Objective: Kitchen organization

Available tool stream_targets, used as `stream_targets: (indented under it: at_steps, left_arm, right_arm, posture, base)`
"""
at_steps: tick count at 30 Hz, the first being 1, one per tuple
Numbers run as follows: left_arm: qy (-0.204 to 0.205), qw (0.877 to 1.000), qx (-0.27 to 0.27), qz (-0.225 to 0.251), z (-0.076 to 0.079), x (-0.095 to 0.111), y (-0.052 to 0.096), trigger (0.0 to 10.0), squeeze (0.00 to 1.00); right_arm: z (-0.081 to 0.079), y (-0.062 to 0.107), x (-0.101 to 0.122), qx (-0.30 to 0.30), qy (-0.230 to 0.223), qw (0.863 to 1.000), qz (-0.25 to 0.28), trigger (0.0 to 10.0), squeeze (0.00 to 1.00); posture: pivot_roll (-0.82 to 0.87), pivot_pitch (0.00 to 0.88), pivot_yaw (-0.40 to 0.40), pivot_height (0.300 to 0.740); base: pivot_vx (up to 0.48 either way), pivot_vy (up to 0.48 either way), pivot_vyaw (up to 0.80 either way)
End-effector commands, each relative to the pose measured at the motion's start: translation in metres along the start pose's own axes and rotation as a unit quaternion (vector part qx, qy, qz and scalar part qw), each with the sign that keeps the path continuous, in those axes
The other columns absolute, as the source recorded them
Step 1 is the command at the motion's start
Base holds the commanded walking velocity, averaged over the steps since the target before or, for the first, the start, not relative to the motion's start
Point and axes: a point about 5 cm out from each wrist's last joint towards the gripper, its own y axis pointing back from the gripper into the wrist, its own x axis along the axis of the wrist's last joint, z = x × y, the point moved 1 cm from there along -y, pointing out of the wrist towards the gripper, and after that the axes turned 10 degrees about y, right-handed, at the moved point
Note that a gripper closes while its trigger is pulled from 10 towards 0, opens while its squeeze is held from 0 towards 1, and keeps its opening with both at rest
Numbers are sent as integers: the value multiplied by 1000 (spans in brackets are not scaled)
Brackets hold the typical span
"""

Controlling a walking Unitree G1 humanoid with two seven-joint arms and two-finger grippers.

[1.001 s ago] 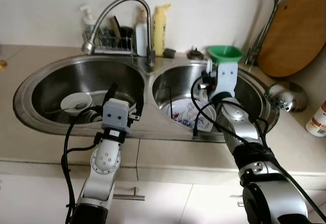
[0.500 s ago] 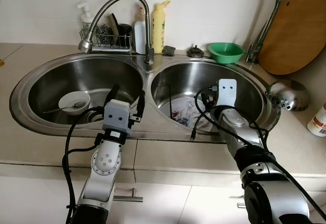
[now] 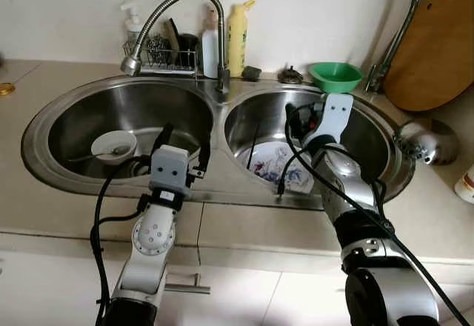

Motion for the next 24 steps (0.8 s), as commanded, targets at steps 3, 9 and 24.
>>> stream_targets:
  at_steps: [3,9,24]
  left_arm:
    - [8,1000,0,27,3,11,-5,10000,0]
    - [3,999,2,38,0,16,-4,10000,0]
    - [4,999,-5,37,3,17,-4,10000,0]
  right_arm:
    - [-3,4,13,6,-12,999,46,10000,0]
    - [-8,10,23,8,1,996,84,10000,0]
    - [-17,18,21,15,13,996,87,10000,0]
  posture:
    - [109,0,-28,740]
    - [116,0,-31,740]
    - [116,0,-29,740]
  base:
    - [0,424,0]
    - [0,480,0]
    - [0,480,0]
